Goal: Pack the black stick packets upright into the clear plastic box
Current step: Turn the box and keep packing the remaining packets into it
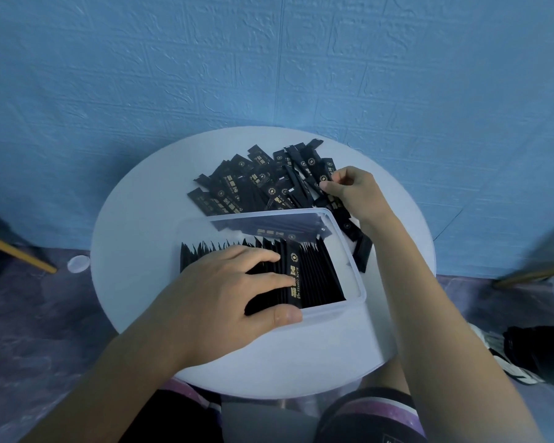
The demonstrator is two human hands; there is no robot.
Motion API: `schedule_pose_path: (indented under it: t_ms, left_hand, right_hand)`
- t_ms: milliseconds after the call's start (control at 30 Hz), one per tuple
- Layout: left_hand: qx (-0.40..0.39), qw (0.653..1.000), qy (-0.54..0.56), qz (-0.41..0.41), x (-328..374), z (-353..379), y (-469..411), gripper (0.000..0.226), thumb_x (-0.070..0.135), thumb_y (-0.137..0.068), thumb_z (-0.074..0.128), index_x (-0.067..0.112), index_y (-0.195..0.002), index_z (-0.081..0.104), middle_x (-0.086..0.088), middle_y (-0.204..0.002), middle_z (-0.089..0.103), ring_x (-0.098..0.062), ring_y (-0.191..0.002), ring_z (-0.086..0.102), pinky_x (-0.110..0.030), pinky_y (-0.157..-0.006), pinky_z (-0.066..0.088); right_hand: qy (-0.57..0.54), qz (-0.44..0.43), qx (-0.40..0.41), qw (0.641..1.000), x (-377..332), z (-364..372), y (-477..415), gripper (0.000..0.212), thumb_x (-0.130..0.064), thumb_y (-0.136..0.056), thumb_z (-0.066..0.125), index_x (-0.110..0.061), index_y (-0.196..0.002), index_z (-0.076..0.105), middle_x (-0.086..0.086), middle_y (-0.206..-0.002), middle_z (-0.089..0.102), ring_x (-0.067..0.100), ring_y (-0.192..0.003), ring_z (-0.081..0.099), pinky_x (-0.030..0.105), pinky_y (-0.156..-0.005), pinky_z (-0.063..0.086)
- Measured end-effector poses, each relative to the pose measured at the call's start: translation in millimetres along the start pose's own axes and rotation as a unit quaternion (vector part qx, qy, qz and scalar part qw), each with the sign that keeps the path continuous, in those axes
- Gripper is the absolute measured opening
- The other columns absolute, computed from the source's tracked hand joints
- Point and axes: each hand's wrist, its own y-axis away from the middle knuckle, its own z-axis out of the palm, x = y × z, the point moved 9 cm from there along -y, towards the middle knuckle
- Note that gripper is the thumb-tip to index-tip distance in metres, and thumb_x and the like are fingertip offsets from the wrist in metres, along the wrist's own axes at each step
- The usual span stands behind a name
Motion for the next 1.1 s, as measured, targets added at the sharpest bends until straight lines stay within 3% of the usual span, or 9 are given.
schedule_pose_path:
  t_ms: [233,367,467,567,667,800,933,1000,1100]
  left_hand:
    - [0.009,1.0,0.008,0.002,-0.3,-0.1,0.0,0.083,0.092,-0.082,0.007,0.053,-0.136,0.056,0.027,-0.15,0.04,0.001,-0.137,0.034,-0.021,-0.108,0.024]
    - [0.003,1.0,0.005,0.001,-1.4,1.4,0.5,0.084,0.092,-0.081,0.005,0.054,-0.137,0.053,0.028,-0.151,0.038,0.002,-0.138,0.032,-0.022,-0.11,0.024]
    - [0.013,1.0,0.008,0.004,-0.8,0.2,0.4,0.081,0.091,-0.084,0.009,0.052,-0.135,0.057,0.025,-0.15,0.043,-0.001,-0.136,0.037,-0.023,-0.107,0.026]
    - [0.016,1.0,0.006,0.004,-0.4,0.2,0.5,0.082,0.091,-0.084,0.007,0.051,-0.135,0.058,0.024,-0.149,0.044,0.0,-0.136,0.037,-0.022,-0.106,0.025]
    - [0.014,1.0,0.007,0.003,0.2,-0.4,0.8,0.083,0.091,-0.084,0.007,0.051,-0.135,0.058,0.024,-0.149,0.043,-0.001,-0.136,0.037,-0.022,-0.106,0.024]
    - [0.018,1.0,0.005,0.002,1.0,-1.5,0.9,0.08,0.09,-0.085,0.009,0.05,-0.134,0.059,0.023,-0.149,0.045,-0.002,-0.136,0.039,-0.022,-0.107,0.024]
    - [0.018,1.0,0.004,0.001,0.4,-0.8,1.1,0.074,0.087,-0.088,0.015,0.05,-0.132,0.06,0.02,-0.146,0.049,-0.006,-0.133,0.044,-0.025,-0.106,0.03]
    - [0.021,1.0,0.005,0.004,0.2,-1.1,0.8,0.071,0.086,-0.089,0.017,0.049,-0.131,0.062,0.019,-0.144,0.051,-0.007,-0.132,0.046,-0.027,-0.105,0.032]
    - [0.025,1.0,0.006,0.004,0.2,-1.2,0.6,0.07,0.085,-0.089,0.019,0.048,-0.131,0.062,0.018,-0.144,0.052,-0.007,-0.131,0.046,-0.025,-0.105,0.031]
  right_hand:
    - [-0.052,0.0,-0.05,0.997,-0.4,6.9,3.8,0.012,-0.008,-0.09,0.072,-0.01,-0.1,0.067,-0.003,-0.07,0.05,0.012,-0.062,0.048,0.017,-0.055,0.04]
    - [-0.032,0.007,-0.054,0.998,-0.7,6.0,9.5,0.025,-0.012,-0.092,0.07,-0.01,-0.071,0.055,0.009,-0.073,0.047,0.019,-0.064,0.043,0.029,-0.058,0.038]
    - [-0.029,-0.004,-0.021,0.999,-17.6,-9.2,17.3,0.019,-0.018,-0.093,0.07,-0.004,-0.086,0.059,0.012,-0.078,0.05,0.019,-0.061,0.044,0.023,-0.049,0.039]
    - [-0.044,-0.033,0.01,0.998,-47.4,-29.8,34.5,0.028,-0.023,-0.091,0.073,-0.014,-0.074,0.052,0.013,-0.076,0.054,0.014,-0.054,0.045,0.022,-0.045,0.038]
    - [-0.046,-0.045,-0.022,0.998,-73.5,-35.8,63.5,0.024,-0.021,-0.089,0.075,-0.01,-0.081,0.055,0.006,-0.066,0.059,0.017,-0.05,0.048,0.024,-0.044,0.041]
    - [0.128,-0.025,-0.134,0.982,-70.7,2.7,109.7,0.025,-0.027,-0.088,0.077,-0.022,-0.101,0.056,0.001,-0.069,0.07,0.021,-0.047,0.062,0.037,-0.054,0.055]
    - [0.424,-0.055,-0.155,0.891,-54.6,43.5,140.7,0.029,-0.038,-0.091,0.066,-0.019,-0.103,0.046,0.002,-0.083,0.059,0.031,-0.081,0.062,0.037,-0.068,0.047]
    - [0.467,-0.055,-0.151,0.869,-54.1,48.0,142.9,0.03,-0.04,-0.093,0.062,-0.017,-0.097,0.044,0.0,-0.078,0.046,0.031,-0.083,0.049,0.036,-0.068,0.038]
    - [0.462,-0.013,-0.194,0.866,-49.0,49.7,140.8,0.03,-0.045,-0.096,0.057,-0.018,-0.09,0.048,0.001,-0.077,0.051,0.029,-0.083,0.054,0.034,-0.069,0.042]
